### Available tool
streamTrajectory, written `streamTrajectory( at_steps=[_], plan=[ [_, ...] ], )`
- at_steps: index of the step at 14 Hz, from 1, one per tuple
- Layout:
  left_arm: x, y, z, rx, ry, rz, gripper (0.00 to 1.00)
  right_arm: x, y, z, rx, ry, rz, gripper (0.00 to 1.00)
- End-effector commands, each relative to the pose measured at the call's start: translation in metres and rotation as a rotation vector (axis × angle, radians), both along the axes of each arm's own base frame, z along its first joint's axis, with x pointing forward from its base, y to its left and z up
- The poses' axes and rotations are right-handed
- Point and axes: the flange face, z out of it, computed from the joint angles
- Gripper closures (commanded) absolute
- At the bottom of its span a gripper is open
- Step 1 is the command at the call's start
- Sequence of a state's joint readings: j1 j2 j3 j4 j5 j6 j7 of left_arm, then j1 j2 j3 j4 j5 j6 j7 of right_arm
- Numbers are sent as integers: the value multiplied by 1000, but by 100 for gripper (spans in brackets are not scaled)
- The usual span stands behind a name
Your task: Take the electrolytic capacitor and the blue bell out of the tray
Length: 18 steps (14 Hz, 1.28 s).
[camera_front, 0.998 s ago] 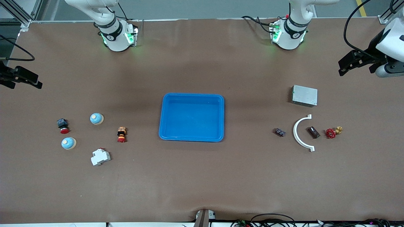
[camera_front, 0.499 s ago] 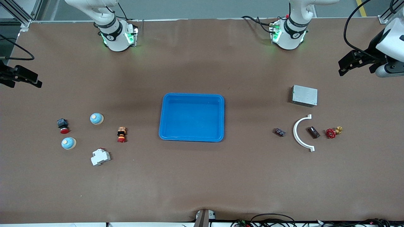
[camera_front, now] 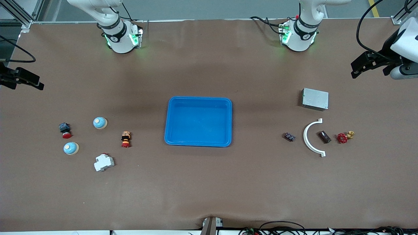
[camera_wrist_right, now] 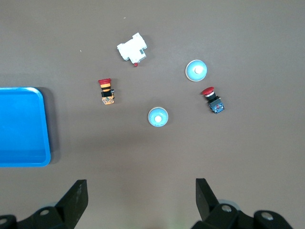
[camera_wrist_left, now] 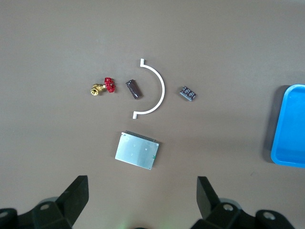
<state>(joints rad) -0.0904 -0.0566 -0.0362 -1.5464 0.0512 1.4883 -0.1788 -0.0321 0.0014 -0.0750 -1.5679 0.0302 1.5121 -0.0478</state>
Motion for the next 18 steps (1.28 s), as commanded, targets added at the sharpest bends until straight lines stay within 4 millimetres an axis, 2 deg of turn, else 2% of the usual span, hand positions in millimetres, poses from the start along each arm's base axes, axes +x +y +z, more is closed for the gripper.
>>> streamTrajectory(
  at_steps=[1,6,13,18],
  plan=[
    [-6,3,7,-21,-4,-15,0,-8,0,5,3,-5,-16,0],
    [-5,3,6,-20,-3,-14,0,-7,3,12,3,-42,-12,0],
    [-4,5,6,-23,-1,-13,0,-8,2,11,3,-39,-14,0],
    [-3,6,15,-26,-22,-16,0,-8,1,6,0,-60,-12,0]
  ],
)
